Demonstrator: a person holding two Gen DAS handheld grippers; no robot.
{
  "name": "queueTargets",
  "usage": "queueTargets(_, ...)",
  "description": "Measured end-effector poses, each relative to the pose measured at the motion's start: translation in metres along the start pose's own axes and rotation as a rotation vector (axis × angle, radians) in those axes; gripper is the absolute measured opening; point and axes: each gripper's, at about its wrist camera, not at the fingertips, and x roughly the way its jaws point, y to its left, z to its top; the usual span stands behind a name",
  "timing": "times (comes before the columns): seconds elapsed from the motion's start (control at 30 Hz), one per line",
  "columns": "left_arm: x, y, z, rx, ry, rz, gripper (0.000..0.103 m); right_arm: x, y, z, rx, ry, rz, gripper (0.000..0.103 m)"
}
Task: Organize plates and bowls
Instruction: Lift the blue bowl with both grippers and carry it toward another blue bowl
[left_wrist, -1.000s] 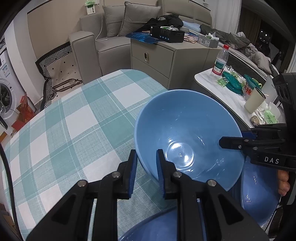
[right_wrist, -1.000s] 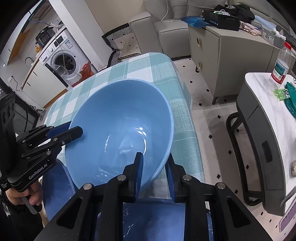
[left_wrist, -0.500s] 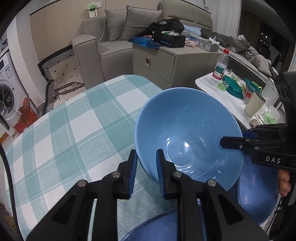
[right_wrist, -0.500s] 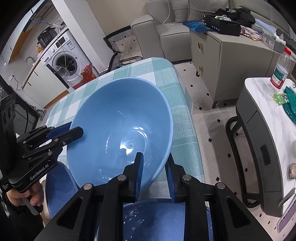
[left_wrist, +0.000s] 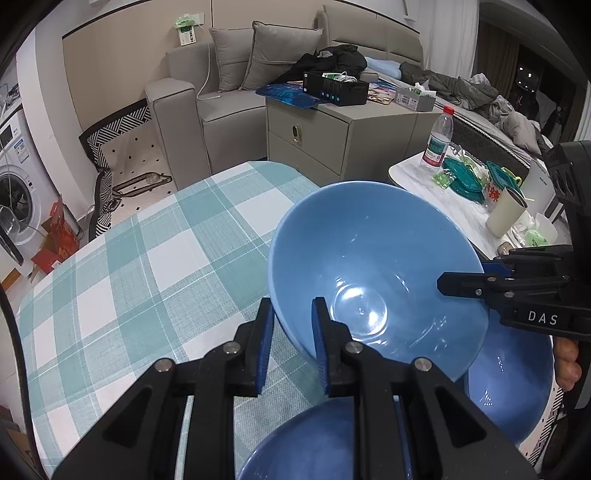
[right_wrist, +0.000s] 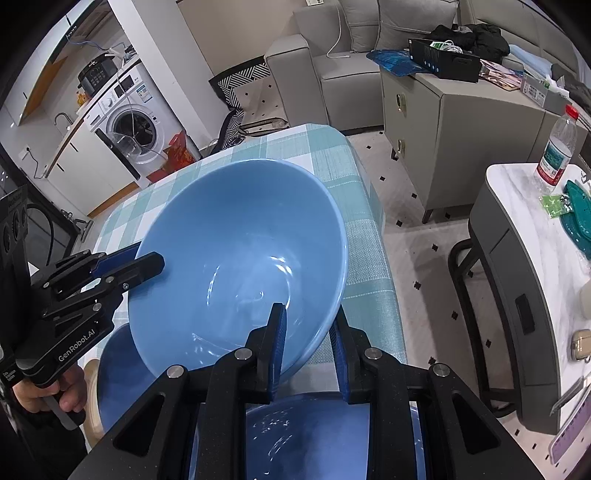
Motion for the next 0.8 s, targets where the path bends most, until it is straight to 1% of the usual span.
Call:
queueTargets(0.27,-0.013,0.000,0.000,0.001,-0.019,0.001,0.019,-0.014,0.007,0.000,-0.018,-0.018,-0.005,0.024)
queueTargets(0.8,-0.055,-0.001,-0.001,0.012,-0.082,0.018,0.019,-0.048,0.027,-0.001,-0.053,-0.052,-0.002,0.024)
